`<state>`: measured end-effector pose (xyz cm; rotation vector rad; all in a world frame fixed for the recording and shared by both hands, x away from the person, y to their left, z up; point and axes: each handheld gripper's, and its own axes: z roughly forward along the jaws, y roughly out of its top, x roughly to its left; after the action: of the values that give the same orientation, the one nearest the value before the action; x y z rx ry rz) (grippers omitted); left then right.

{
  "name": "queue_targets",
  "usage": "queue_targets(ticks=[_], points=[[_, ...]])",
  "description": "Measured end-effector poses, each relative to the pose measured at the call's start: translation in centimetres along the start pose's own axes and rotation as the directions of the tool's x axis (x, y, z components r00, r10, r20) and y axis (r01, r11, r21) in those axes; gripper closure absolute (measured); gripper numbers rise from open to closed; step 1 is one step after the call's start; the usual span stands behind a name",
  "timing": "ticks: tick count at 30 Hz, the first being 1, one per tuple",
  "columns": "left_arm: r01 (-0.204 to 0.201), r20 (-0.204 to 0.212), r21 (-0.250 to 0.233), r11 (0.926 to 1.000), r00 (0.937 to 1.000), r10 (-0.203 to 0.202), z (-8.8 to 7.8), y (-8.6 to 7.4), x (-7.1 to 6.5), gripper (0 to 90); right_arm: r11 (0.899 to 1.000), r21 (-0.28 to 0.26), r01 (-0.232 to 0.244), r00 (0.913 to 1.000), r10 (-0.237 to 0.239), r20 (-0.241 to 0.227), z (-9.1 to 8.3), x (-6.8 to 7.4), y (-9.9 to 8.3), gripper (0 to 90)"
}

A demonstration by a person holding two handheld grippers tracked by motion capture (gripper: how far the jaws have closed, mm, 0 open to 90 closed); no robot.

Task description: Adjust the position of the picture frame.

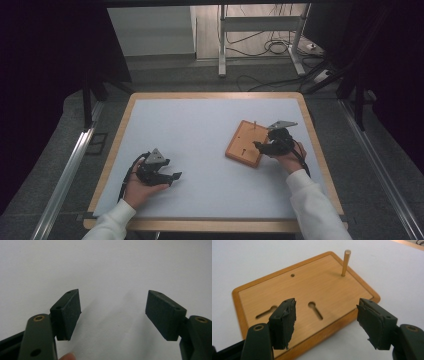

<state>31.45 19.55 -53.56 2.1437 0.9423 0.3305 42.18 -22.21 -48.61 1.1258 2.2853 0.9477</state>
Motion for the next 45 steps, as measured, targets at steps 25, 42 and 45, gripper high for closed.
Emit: queue_targets(ticks=[25,42,45], points=[[-0.007,0.008,0.008,0.9999,0.9999,0.007,0.3,-0.1,0.3,28.0,1.000,0.002,-0.027,0.9995,0.027,-0.015,6.5,-2.4,3.7,62.9],[-0.009,0.005,0.012,0.9999,0.9999,0.009,0.3,-0.2,0.5,28.0,0.998,-0.013,-0.062,0.9975,0.062,-0.033,6.4,-3.0,3.6,84.4],[-0.008,0.007,0.013,0.9999,0.9999,0.008,0.4,-0.2,0.5,28.0,0.998,-0.019,-0.053,0.9979,0.052,-0.038,5.7,-2.7,3.9,84.3]])
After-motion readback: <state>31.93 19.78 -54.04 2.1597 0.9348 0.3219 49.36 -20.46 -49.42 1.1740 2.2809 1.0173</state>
